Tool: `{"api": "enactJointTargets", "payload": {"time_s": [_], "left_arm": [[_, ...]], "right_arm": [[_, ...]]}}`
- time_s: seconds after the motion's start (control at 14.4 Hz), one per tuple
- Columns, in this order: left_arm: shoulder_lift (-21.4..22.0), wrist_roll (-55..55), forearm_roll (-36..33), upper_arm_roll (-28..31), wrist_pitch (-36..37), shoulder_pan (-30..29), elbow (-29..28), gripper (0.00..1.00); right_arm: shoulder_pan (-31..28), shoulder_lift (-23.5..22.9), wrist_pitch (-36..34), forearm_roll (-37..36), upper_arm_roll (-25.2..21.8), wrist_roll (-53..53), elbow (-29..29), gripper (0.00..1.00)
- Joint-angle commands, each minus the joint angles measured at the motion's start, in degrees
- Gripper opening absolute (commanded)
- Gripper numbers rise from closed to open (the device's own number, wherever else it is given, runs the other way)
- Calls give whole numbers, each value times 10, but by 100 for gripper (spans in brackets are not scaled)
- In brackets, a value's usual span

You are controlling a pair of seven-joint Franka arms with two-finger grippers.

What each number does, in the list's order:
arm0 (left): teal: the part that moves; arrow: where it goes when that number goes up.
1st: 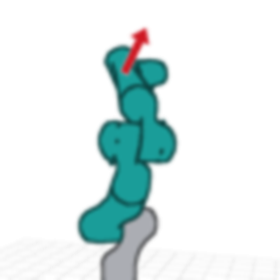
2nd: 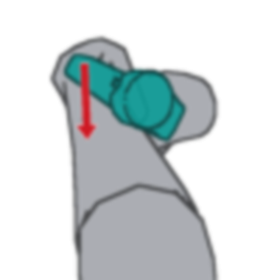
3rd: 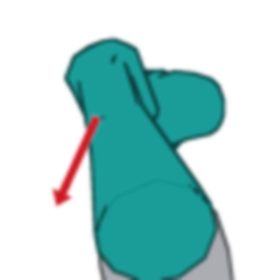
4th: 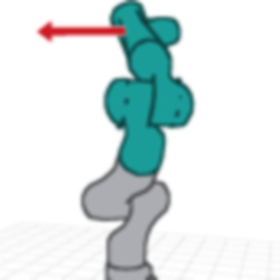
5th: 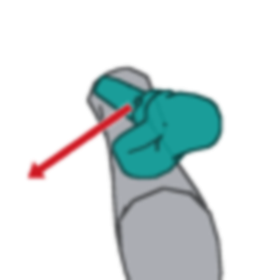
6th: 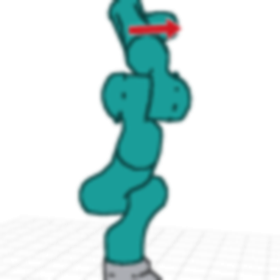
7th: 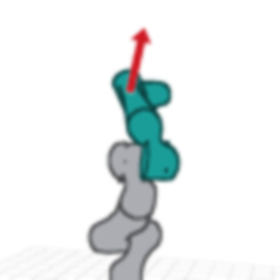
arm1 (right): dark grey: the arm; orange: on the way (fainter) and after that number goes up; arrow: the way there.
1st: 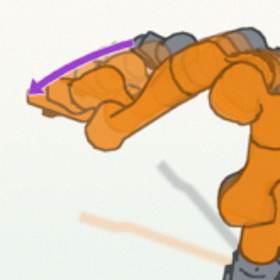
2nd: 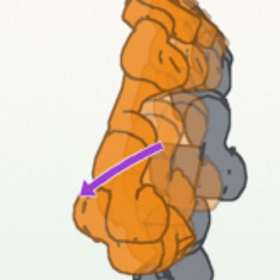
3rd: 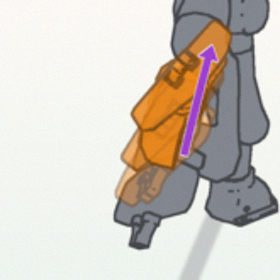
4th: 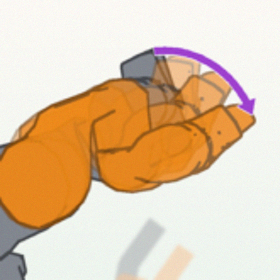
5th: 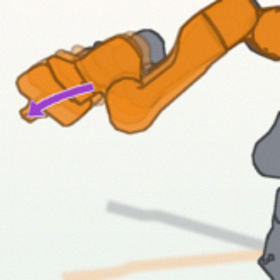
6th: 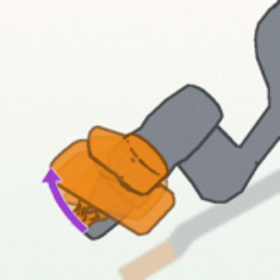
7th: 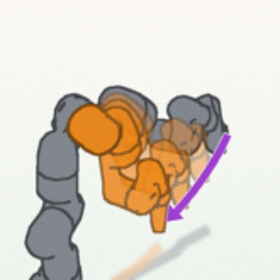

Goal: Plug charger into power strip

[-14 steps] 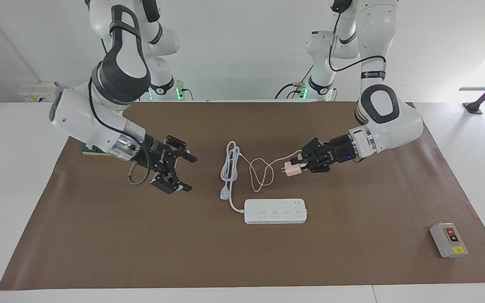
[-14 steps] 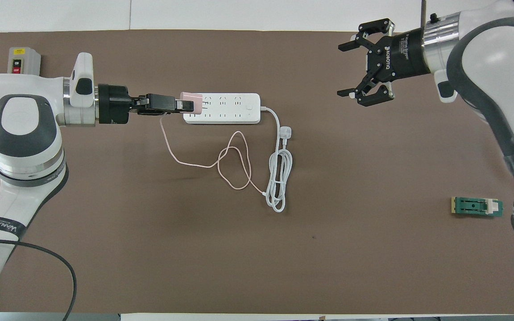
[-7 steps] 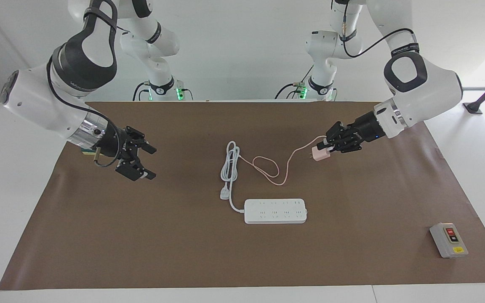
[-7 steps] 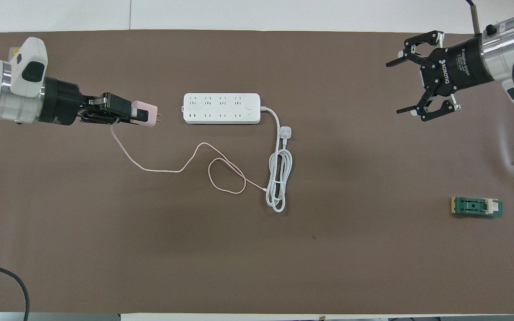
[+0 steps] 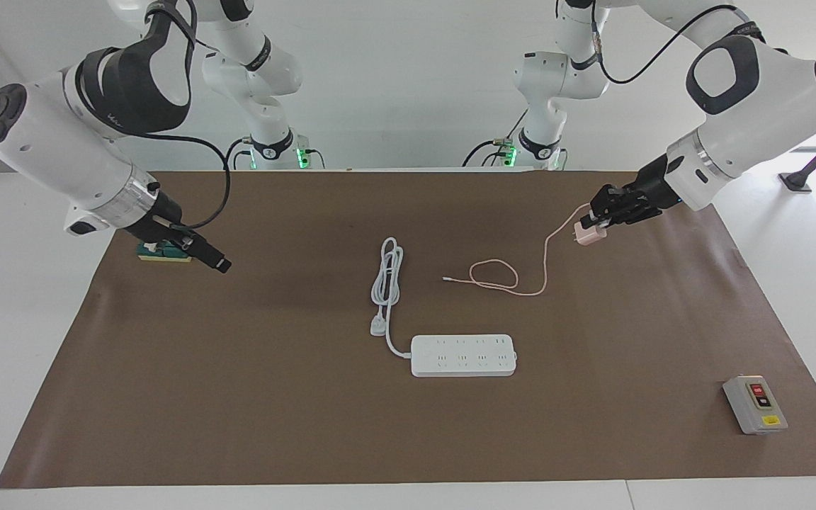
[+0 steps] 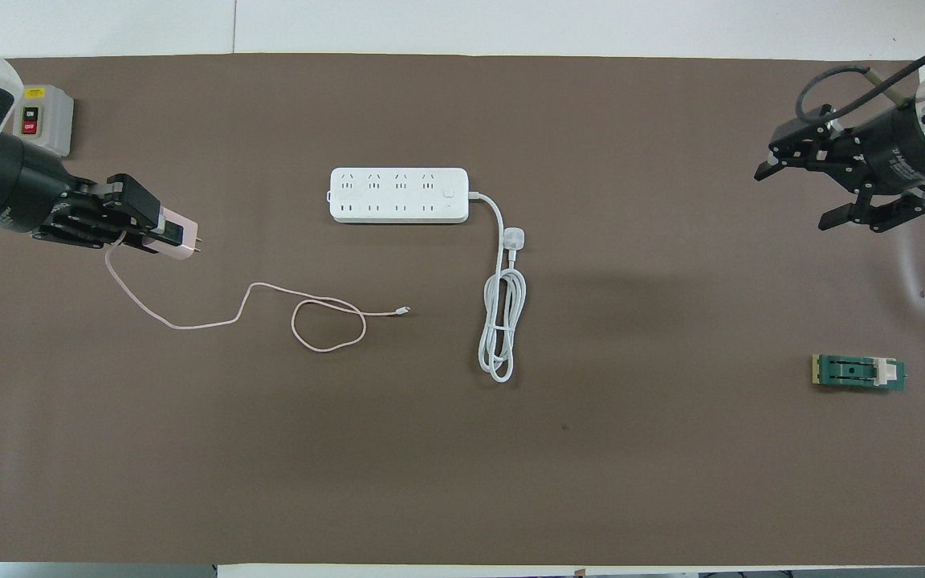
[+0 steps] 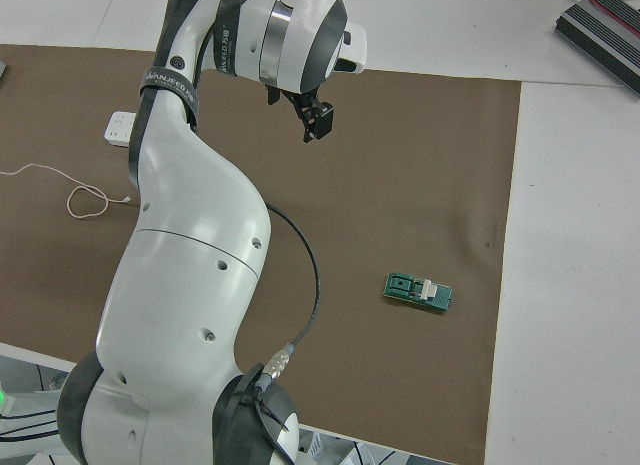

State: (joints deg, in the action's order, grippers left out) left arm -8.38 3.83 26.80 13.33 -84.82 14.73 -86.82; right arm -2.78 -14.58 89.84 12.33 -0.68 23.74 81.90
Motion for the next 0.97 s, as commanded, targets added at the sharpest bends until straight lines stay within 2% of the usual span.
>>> {"api": "enactJointTargets", "payload": {"time_s": [0.0,0.14,0.35,0.49,0.76,0.9], "left_arm": [[-5,29,-40,1,29,9,30,0],[-1,30,-81,0,33,10,40,0],[-1,31,-144,-2,56,11,57,0],[-1,33,-148,-2,60,13,58,0],[-1,64,-148,-6,61,14,62,0],[-16,145,-153,-8,51,27,66,0]], "right_arm": [[-6,38,-9,-64,6,-142,18,100],[-6,60,-10,-102,6,-223,21,100],[-6,110,-12,-119,6,-271,41,100],[-6,144,-32,-119,6,-271,57,100],[-6,166,-72,-119,5,-294,71,100],[-6,176,-68,-122,5,-295,85,100]]}}
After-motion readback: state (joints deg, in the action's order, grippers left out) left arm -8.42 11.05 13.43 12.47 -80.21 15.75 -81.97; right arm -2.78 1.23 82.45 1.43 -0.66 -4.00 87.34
